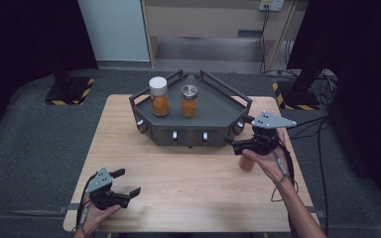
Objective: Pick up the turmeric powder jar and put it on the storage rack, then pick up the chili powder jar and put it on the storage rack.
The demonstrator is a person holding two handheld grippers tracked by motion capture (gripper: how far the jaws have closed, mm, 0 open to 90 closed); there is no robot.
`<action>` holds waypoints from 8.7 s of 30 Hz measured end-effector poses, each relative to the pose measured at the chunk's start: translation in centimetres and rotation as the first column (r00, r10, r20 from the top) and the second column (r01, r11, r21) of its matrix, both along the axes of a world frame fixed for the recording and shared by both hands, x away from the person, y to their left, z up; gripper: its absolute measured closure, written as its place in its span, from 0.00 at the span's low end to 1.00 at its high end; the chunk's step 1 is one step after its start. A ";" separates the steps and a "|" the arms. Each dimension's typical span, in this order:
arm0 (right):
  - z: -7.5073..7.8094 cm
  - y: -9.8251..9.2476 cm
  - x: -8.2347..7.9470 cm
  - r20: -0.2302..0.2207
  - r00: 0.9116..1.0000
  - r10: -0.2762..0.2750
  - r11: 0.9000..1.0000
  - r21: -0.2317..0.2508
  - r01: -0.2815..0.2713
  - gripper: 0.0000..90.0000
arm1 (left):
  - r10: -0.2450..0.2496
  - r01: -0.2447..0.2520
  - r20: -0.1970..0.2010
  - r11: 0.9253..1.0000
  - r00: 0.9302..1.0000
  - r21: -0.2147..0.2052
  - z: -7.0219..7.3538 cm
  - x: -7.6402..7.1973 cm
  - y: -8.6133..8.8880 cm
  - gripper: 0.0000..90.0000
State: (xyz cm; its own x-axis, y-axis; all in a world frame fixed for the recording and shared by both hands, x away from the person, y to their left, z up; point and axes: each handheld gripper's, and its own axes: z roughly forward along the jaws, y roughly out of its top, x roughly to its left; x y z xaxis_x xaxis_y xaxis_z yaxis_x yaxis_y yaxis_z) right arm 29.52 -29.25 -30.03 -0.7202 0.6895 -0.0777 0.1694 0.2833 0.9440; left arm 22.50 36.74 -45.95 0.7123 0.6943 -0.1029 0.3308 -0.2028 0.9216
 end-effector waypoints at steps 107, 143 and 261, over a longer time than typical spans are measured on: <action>-13.1 -6.0 -7.6 -0.130 0.990 -0.056 0.998 -0.012 0.055 0.05 | -0.040 0.040 0.001 0.999 0.999 0.008 0.1 0.4 -0.4 0.04; -11.4 -5.8 -9.2 -0.095 0.992 -0.083 0.996 0.014 0.085 0.04 | -0.021 0.021 -0.006 1.000 1.000 0.005 0.3 -0.2 -0.2 0.04; -10.2 -3.7 2.2 -0.204 0.956 -0.210 0.977 -0.090 0.195 0.37 | -0.014 0.014 -0.013 1.000 1.000 0.010 0.3 -0.2 -0.2 0.05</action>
